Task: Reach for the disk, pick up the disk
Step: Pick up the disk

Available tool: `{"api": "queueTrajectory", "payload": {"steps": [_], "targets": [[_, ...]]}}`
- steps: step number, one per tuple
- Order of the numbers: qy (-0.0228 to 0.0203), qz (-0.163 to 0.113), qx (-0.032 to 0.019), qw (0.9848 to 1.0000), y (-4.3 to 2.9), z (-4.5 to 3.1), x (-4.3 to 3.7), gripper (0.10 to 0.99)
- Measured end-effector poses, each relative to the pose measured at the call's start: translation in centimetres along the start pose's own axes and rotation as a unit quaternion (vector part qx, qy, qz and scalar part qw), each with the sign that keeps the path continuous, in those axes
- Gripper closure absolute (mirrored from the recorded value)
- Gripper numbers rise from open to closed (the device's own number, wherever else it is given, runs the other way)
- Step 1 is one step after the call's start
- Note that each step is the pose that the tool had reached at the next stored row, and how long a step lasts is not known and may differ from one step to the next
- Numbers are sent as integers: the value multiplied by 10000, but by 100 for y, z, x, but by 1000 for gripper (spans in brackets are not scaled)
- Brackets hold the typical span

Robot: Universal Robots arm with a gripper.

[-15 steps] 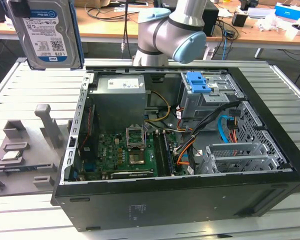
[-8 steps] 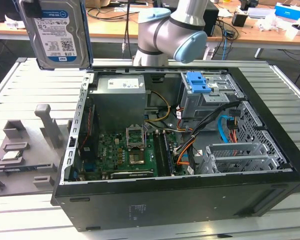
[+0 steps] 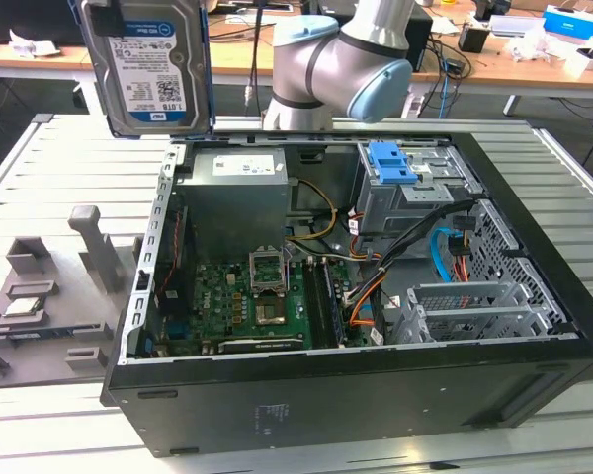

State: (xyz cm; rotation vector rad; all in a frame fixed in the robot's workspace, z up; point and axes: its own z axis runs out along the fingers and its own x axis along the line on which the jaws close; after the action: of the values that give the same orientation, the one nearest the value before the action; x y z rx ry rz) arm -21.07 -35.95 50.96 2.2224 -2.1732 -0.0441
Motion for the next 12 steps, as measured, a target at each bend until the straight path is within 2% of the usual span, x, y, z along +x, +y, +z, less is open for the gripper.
{"api": "queueTrajectory", "payload": {"steps": [7,12], "targets": [[0,0,-1,10000,-184,-8,1,718],[0,0,-2,10000,-204,-9,1,718]]}}
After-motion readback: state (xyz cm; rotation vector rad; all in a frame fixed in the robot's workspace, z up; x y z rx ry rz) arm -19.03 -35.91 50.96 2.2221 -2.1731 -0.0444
